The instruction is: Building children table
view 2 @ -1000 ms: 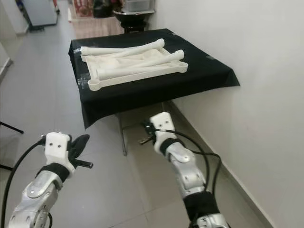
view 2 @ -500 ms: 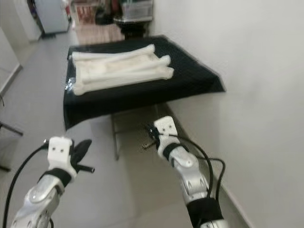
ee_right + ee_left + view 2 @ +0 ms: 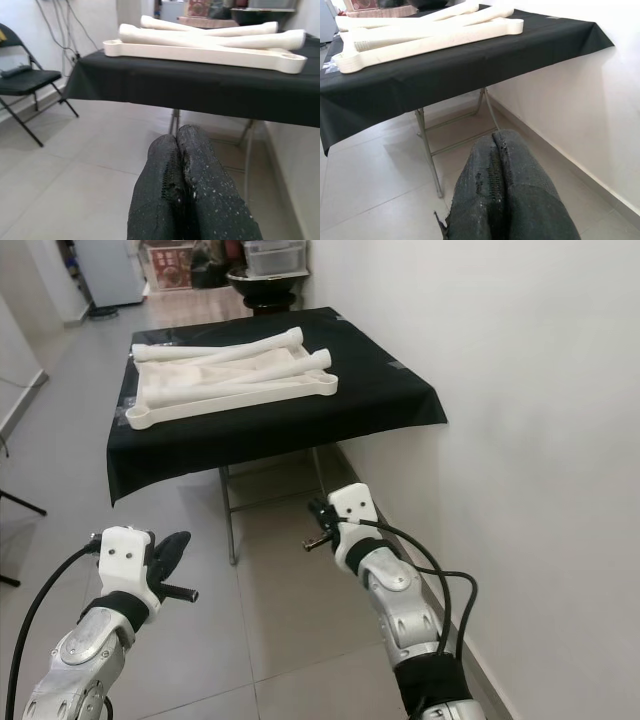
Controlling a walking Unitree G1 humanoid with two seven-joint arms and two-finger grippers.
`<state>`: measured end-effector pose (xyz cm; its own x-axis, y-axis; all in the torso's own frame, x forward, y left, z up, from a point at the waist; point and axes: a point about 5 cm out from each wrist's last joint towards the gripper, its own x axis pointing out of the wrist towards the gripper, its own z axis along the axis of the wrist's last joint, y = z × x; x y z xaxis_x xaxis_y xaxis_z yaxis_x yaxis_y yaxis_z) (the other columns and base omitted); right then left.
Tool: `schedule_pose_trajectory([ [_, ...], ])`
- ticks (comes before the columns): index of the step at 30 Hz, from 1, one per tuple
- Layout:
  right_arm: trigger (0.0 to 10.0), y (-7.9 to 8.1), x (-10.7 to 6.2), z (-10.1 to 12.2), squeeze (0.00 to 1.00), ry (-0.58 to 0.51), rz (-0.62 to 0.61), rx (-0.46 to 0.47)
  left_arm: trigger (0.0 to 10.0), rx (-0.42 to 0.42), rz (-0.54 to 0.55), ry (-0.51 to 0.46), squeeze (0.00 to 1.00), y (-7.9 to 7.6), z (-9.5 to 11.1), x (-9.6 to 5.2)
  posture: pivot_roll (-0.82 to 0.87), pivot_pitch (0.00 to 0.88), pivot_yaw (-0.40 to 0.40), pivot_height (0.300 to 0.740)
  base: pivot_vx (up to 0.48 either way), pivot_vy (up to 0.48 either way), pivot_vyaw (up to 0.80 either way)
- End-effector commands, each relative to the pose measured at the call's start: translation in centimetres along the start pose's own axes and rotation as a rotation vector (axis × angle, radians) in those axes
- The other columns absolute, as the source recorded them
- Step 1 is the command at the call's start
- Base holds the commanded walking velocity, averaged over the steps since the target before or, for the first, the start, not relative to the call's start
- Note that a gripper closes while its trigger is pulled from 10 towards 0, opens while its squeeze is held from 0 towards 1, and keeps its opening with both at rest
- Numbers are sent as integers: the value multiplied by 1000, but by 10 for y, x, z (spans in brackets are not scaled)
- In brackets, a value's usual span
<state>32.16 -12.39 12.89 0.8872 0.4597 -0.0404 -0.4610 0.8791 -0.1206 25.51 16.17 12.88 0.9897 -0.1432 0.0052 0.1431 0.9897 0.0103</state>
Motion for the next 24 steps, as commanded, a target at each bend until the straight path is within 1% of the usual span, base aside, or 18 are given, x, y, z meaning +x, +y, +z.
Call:
schedule_pose_trajectory([
  [1, 10000, 2, 2, 2, 0, -5, 14, -2, 10000, 11, 24, 5, 0, 5, 0, -1, -57, 13, 9, 740, 0, 0, 0],
  [6, 10000, 3, 2, 2, 0, -7, 16, -6, 10000, 17, 29, 0, 0, 5, 1, -1, -57, 13, 9, 740, 0, 0, 0],
  [7, 10000, 3, 1, 3, 0, -18, 20, -10, 10000, 13, 29, -13, 0, 4, 2, -2, -57, 12, 8, 740, 337, 0, 800],
  [8, 10000, 5, 1, 3, 0, -23, 32, -37, 10000, 11, 28, -20, 0, 4, 3, -2, -56, 10, 7, 740, 401, 0, 800],
  [10, 10000, 7, 1, 4, 0, -30, 42, -52, 10000, 8, 25, -27, 0, 4, 3, -3, -56, 10, 7, 740, 411, 0, 800],
  [12, 10000, 7, 0, 4, 0, -35, 42, -43, 10000, 5, 23, -30, 0, 4, 3, -3, -56, 9, 8, 740, 437, 0, 794],
  [14, 10000, 4, 0, 4, 0, -29, 22, -25, 10000, 3, 19, -31, 0, 4, 3, -3, -55, 8, 8, 740, 454, 0, 0],
  [17, 10000, 3, 0, 0, 0, -3, 15, -11, 10000, 2, 17, -31, 0, 4, 3, -3, -55, 5, 9, 740, 454, 0, 500],
  [18, 10000, 5, 0, 5, 0, -44, 33, -22, 10000, 5, 11, -33, 0, 3, 3, -3, -55, 4, 9, 740, 458, 0, 800],
  [19, 10000, 5, 0, 5, 0, -44, 33, -22, 10000, 5, 11, -33, 0, 3, 3, -3, -55, 4, 9, 740, 458, 0, 800],
  [22, 10000, 4, 0, 3, 0, -42, 27, -4, 10000, 0, 9, -31, 0, 4, 3, -3, -56, 0, 9, 740, 454, 0, 0],
  [24, 10000, 5, 1, 1, 0, -12, 36, -40, 10000, -1, 6, -32, 0, 3, 3, -3, -55, 0, 8, 740, 450, 0, 800],
])
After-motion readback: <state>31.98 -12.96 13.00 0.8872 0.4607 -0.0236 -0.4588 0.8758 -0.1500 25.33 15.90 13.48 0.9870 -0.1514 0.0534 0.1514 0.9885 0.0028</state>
